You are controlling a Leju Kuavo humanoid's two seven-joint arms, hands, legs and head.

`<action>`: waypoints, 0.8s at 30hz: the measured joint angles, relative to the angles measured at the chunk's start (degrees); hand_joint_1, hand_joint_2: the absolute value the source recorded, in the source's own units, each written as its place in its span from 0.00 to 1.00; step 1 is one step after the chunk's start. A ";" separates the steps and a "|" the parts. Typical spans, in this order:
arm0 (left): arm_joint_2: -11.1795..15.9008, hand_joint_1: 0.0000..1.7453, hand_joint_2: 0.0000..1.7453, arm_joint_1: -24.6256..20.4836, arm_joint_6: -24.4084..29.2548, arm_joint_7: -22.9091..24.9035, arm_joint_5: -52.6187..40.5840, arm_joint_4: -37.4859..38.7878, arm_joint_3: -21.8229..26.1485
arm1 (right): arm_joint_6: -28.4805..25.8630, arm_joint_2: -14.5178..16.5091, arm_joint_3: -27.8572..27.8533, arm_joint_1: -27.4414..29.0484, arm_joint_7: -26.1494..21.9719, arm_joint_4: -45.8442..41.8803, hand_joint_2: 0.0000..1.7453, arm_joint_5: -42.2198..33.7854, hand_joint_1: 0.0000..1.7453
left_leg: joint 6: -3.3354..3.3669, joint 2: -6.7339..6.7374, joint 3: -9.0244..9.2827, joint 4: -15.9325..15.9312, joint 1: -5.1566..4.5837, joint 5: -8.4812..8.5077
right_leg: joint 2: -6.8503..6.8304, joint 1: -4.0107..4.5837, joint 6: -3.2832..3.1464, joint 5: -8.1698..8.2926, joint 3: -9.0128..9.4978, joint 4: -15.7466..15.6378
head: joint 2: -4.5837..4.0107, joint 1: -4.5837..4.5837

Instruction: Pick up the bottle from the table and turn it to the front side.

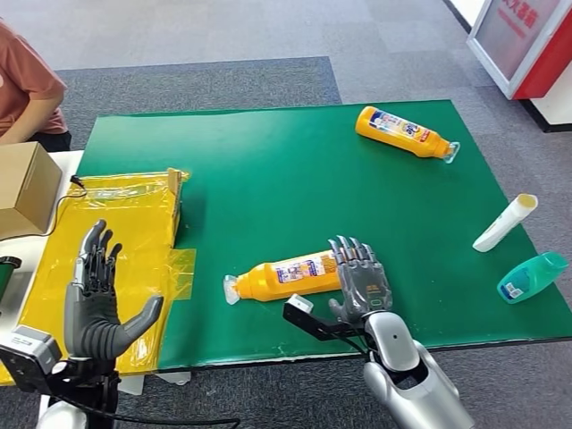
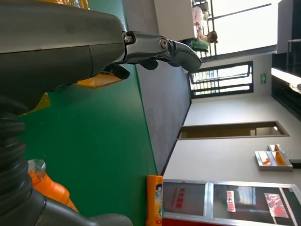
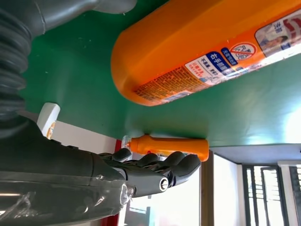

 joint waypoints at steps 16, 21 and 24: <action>-0.02 0.00 1.00 -0.77 -0.27 2.14 -0.37 0.05 -1.69 | 0.53 0.97 0.30 -1.87 0.37 7.70 1.00 -2.06 0.00 | 0.00 0.01 -0.01 0.00 0.00 -0.04 | 0.00 0.00 0.00 -0.01 -0.03 0.00 | 0.00 0.01; -0.02 0.00 1.00 -0.87 0.09 2.14 0.25 0.05 -1.65 | 1.15 1.18 0.41 -4.01 -0.46 9.80 1.00 -2.40 0.00 | -0.01 0.00 -0.01 0.00 0.00 0.00 | 0.00 0.00 0.00 0.00 -0.01 0.00 | 0.00 0.02; 0.07 0.00 1.00 -1.22 0.34 2.13 0.94 0.11 -1.63 | 1.81 2.07 0.90 -6.51 -1.35 12.52 1.00 -2.66 0.00 | -0.05 0.01 -0.01 0.00 0.00 0.03 | 0.01 0.00 -0.01 0.04 -0.02 0.01 | 0.00 0.01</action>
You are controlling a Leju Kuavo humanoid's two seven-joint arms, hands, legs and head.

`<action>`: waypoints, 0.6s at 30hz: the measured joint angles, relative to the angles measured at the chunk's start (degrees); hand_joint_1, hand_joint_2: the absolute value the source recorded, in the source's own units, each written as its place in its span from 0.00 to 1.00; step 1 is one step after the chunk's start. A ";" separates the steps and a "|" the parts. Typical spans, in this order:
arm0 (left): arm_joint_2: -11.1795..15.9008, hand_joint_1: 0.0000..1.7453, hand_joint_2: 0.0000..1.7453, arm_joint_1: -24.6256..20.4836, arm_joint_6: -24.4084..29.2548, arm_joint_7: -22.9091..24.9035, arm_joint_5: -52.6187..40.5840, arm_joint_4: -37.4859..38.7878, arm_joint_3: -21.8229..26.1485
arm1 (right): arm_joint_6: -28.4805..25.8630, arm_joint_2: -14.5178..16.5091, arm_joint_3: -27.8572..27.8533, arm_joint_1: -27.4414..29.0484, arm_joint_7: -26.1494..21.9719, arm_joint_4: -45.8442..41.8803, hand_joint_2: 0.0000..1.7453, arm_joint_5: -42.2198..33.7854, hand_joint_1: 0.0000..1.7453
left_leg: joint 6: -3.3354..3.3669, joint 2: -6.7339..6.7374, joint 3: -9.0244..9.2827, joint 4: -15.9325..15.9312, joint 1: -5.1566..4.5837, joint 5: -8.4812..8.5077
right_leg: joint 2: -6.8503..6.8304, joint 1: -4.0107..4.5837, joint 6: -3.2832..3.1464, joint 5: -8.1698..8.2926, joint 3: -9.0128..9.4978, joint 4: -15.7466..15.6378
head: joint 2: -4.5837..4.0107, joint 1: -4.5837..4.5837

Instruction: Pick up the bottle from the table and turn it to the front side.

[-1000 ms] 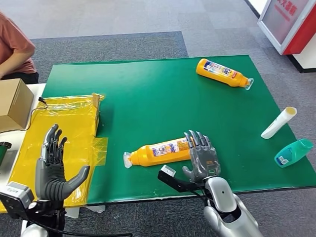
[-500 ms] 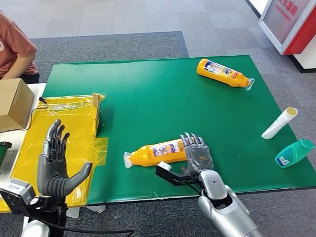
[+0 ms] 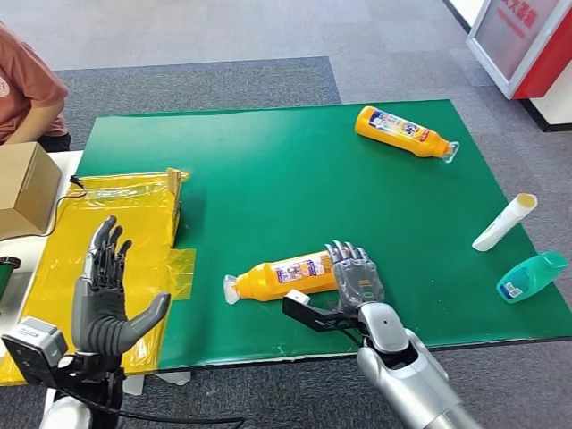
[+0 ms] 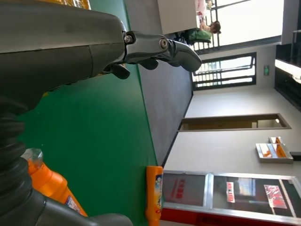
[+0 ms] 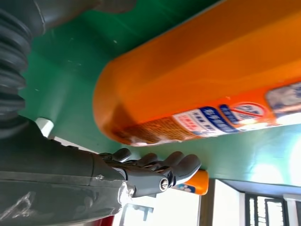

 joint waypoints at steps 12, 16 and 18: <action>-0.15 0.00 1.00 -5.17 -1.35 0.19 1.33 2.82 -3.56 | 0.68 3.26 2.12 -7.27 -1.09 10.81 1.00 -2.33 0.00 | 0.06 -0.03 -0.01 0.00 -0.01 0.13 | -0.04 -0.01 0.08 0.09 0.02 0.00 | 0.00 0.01; -0.13 0.00 1.00 -5.49 -1.36 0.19 1.33 3.27 -4.23 | 0.61 3.32 2.34 -7.94 -1.18 12.12 1.00 -2.32 0.00 | 0.07 -0.01 -0.01 0.00 -0.01 0.12 | -0.03 -0.01 0.08 0.09 0.01 -0.01 | 0.00 0.00; -0.13 0.00 1.00 -5.56 -1.36 0.19 1.35 3.51 -4.38 | 0.73 3.39 2.55 -8.37 -1.35 12.74 1.00 -2.20 0.01 | 0.07 -0.01 -0.01 0.00 -0.01 0.12 | -0.03 -0.01 0.08 0.09 0.01 -0.01 | 0.00 0.01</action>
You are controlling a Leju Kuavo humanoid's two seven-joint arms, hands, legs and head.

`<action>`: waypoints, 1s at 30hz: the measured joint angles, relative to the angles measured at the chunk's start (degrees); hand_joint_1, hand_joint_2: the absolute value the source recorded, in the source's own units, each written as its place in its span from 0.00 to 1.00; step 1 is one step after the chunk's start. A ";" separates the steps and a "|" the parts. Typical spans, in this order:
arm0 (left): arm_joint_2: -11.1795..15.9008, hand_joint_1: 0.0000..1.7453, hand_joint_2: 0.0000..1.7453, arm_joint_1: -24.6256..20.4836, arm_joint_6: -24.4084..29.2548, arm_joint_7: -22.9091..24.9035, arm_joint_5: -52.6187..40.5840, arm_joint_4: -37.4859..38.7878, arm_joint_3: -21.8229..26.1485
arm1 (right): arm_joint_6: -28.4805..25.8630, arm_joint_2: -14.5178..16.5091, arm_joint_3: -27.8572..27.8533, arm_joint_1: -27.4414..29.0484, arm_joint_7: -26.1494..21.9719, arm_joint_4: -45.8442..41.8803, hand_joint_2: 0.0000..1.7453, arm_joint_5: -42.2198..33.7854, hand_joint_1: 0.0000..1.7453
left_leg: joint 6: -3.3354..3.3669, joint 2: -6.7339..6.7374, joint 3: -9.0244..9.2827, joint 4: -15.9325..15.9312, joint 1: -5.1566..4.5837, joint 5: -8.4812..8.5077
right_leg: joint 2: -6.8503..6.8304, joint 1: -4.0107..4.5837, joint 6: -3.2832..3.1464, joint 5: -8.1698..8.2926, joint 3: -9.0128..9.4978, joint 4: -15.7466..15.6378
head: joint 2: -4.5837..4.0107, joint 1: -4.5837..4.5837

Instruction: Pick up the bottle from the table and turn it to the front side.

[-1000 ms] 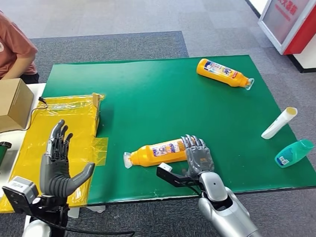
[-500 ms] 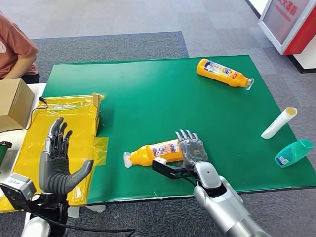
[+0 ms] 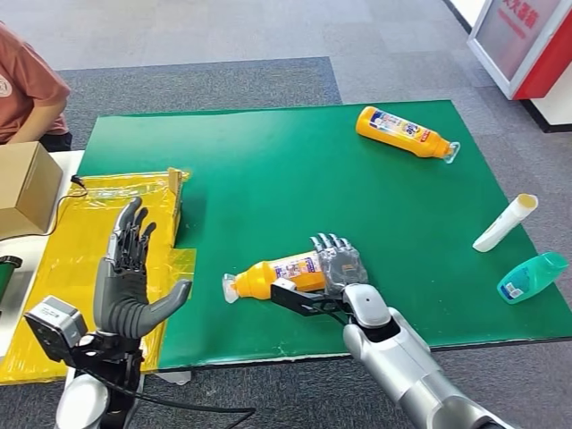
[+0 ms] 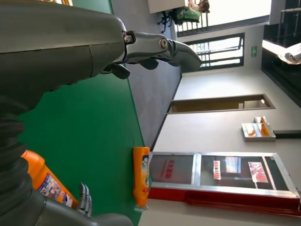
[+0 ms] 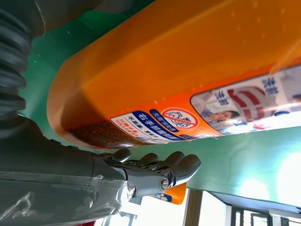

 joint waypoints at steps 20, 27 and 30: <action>0.16 0.00 1.00 0.06 0.67 -0.37 0.12 0.39 -0.91 | -0.54 0.16 1.93 -1.44 -2.18 2.28 1.00 -2.83 1.00 | 0.03 0.00 0.02 0.00 0.00 0.05 | 0.00 0.00 0.03 0.06 0.01 0.00 | 0.00 0.00; 0.26 0.00 1.00 0.39 0.77 -0.51 0.16 0.39 -0.91 | -0.81 0.15 1.00 0.77 -6.58 -1.67 1.00 -11.65 1.00 | 0.03 0.00 0.00 0.00 0.00 0.05 | 0.00 0.01 0.02 0.05 0.00 0.00 | 0.00 -0.01; 0.41 0.00 1.00 0.54 0.99 -0.75 0.19 0.39 -0.91 | -0.33 0.16 -0.30 2.31 -9.46 -4.52 1.00 -17.85 1.00 | 0.03 -0.01 -0.02 0.00 0.00 0.05 | -0.01 0.00 0.03 0.04 -0.01 0.00 | 0.00 -0.01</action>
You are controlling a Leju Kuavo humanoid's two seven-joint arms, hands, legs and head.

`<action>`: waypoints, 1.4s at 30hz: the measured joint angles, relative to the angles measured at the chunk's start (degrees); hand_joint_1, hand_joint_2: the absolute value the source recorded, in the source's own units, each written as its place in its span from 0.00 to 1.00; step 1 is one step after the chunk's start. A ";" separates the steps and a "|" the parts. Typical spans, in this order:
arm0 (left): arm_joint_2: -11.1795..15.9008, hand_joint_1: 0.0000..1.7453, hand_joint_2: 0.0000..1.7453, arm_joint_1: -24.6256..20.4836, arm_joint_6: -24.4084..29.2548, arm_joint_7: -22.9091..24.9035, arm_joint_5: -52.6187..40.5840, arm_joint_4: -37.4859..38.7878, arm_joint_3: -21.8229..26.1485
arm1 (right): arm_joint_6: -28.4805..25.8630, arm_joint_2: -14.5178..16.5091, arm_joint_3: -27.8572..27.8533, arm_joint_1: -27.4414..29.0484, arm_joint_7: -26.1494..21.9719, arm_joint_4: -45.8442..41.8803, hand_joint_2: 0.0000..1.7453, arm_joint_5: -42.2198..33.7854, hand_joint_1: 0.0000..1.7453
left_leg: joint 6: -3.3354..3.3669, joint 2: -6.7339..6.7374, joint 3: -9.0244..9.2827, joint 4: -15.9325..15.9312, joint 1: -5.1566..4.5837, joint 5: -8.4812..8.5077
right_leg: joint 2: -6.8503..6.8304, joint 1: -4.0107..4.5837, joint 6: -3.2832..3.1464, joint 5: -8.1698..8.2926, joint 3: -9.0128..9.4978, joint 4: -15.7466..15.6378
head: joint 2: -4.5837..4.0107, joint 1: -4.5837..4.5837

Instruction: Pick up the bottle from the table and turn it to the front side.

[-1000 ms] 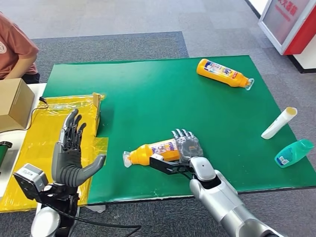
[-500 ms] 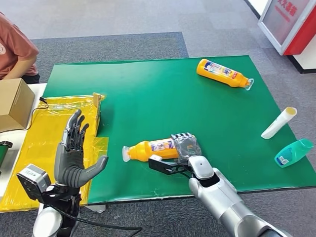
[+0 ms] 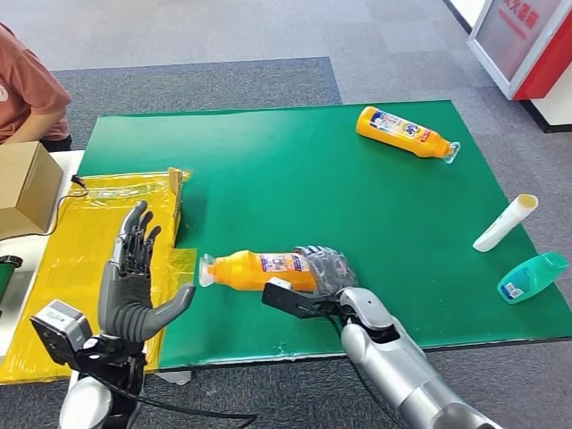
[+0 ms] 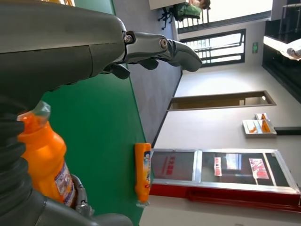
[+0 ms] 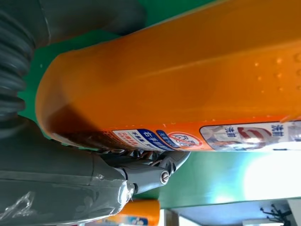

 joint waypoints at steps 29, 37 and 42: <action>3.90 0.00 1.00 -1.75 5.58 -3.17 3.88 0.92 -2.39 | 1.74 4.84 -14.54 12.04 -17.23 -29.25 1.00 -57.68 1.00 | -0.01 0.00 -0.04 0.00 0.00 -0.01 | 0.00 0.00 -0.01 -0.02 -0.06 0.00 | 0.00 -0.01; 4.59 0.00 1.00 -8.13 5.78 -0.82 6.13 4.98 -4.24 | -3.71 6.58 -11.53 11.71 -19.35 -28.80 1.00 -53.33 1.00 | -0.01 0.00 -0.04 0.00 0.00 0.02 | 0.00 0.00 -0.01 0.01 -0.04 0.00 | 0.00 0.00; 5.04 0.00 1.00 -11.71 4.75 0.81 7.58 6.97 -6.45 | -8.04 7.04 -9.50 11.04 -20.53 -27.84 1.00 -48.98 1.00 | -0.01 0.00 -0.04 0.00 0.00 0.02 | 0.00 0.00 0.00 0.01 -0.04 0.01 | 0.00 0.01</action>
